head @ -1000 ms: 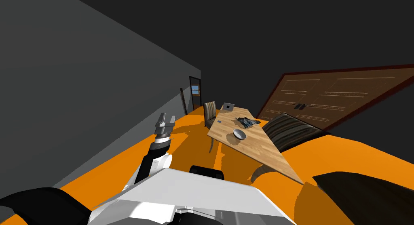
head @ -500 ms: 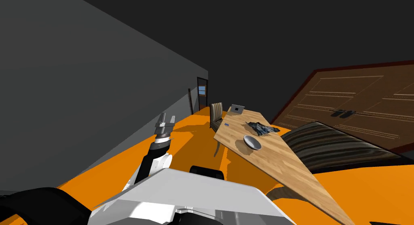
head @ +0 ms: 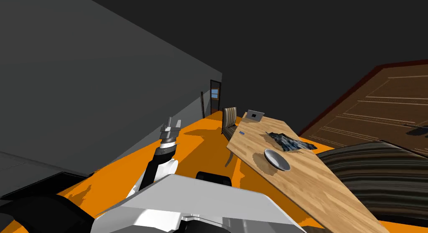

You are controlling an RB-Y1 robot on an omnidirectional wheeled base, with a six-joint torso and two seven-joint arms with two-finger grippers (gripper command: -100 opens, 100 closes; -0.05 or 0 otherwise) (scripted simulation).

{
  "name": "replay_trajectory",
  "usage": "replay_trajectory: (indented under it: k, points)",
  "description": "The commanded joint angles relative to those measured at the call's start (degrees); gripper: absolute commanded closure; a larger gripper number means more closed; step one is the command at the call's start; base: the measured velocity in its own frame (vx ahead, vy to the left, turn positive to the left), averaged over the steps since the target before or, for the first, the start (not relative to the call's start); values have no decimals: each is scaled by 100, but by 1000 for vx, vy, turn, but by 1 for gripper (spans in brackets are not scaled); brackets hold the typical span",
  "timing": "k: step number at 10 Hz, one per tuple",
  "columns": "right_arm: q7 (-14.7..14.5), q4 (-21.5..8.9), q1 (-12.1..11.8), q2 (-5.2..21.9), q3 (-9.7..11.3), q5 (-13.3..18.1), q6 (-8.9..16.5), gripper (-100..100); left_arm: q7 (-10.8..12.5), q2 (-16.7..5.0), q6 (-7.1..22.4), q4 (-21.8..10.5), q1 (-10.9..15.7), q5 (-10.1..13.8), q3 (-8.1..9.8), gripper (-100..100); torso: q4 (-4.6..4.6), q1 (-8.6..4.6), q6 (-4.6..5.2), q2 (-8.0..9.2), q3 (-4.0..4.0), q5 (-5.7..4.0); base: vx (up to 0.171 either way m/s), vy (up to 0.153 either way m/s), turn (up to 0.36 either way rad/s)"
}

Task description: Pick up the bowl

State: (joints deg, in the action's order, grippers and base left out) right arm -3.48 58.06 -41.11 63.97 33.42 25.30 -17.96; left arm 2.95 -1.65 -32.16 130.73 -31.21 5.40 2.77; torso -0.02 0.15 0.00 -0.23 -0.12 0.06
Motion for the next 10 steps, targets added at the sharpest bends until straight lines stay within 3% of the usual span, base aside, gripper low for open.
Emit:
replay_trajectory:
  k: [1,6,10]
  points:
    - [-229,-185,81,286,57,143,43,-100,0,0,0,0,0,0,0,0,0,0,0,0,0,0,128,85,428]
    - [-735,-689,502,952,214,452,-9,-100,0,0,0,0,0,0,0,0,-5,6,-2,-22,-14,1,139,51,303]
    - [-1032,-881,775,1181,293,602,-65,-100,0,0,0,0,0,0,1,0,-1,2,3,-5,-4,-1,105,13,195]
